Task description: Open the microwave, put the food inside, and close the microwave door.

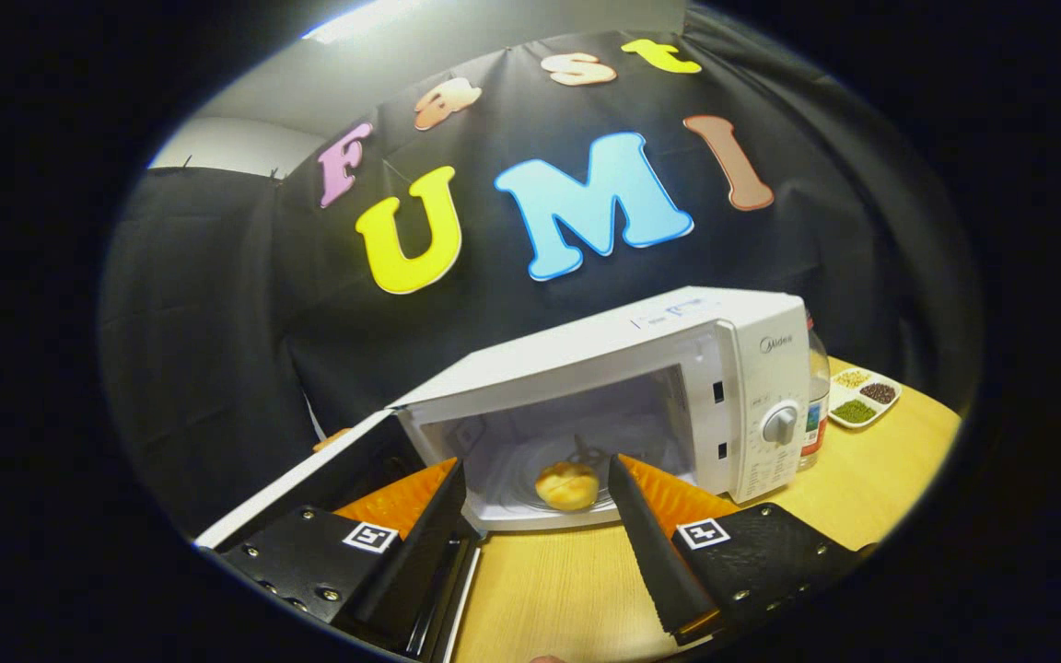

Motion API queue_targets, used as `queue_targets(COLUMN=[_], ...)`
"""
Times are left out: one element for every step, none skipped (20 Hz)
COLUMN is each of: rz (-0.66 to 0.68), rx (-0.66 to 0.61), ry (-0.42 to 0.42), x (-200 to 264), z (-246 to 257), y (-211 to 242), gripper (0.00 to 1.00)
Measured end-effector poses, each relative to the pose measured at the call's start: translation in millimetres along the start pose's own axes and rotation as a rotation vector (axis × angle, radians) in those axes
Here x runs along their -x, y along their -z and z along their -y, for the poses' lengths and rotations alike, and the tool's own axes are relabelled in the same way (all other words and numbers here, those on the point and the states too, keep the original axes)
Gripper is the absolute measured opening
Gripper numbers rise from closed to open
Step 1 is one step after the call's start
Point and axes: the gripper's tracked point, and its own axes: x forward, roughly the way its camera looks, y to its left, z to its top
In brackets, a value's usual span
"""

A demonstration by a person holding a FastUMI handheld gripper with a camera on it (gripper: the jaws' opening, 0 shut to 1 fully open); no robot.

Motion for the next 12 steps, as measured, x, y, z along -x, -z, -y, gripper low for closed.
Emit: queue_targets(rz=[0.017, 0.032, 0.043, 0.048, 0.049, 0.052, 0.057, 0.061, 0.063, 0.067, 0.069, 0.071], rx=[0.016, 0.029, 0.042, 0.05, 0.051, 0.06, 0.078, 0.094, 0.104, 0.11, 0.113, 0.113], ry=[-0.006, -0.013, -0.025, -0.038, -0.058, -0.08, -0.096, -0.109, -0.125, -0.143, -0.163, -0.183], x=[15, 29, 42, 55, 67, 79, 89, 99, 107, 115, 123, 132], z=[-7, -15, -24, -33, -45, -57, -68, -79, -89, -101, -113, -125], y=[-9, -16, -22, -26, -28, -30, -32, -33, -34, -33, -32, -30], gripper=[0.95, 0.95, 0.95, 0.95, 0.94, 0.95, 0.94, 0.94, 0.95, 0.94, 0.94, 0.94])
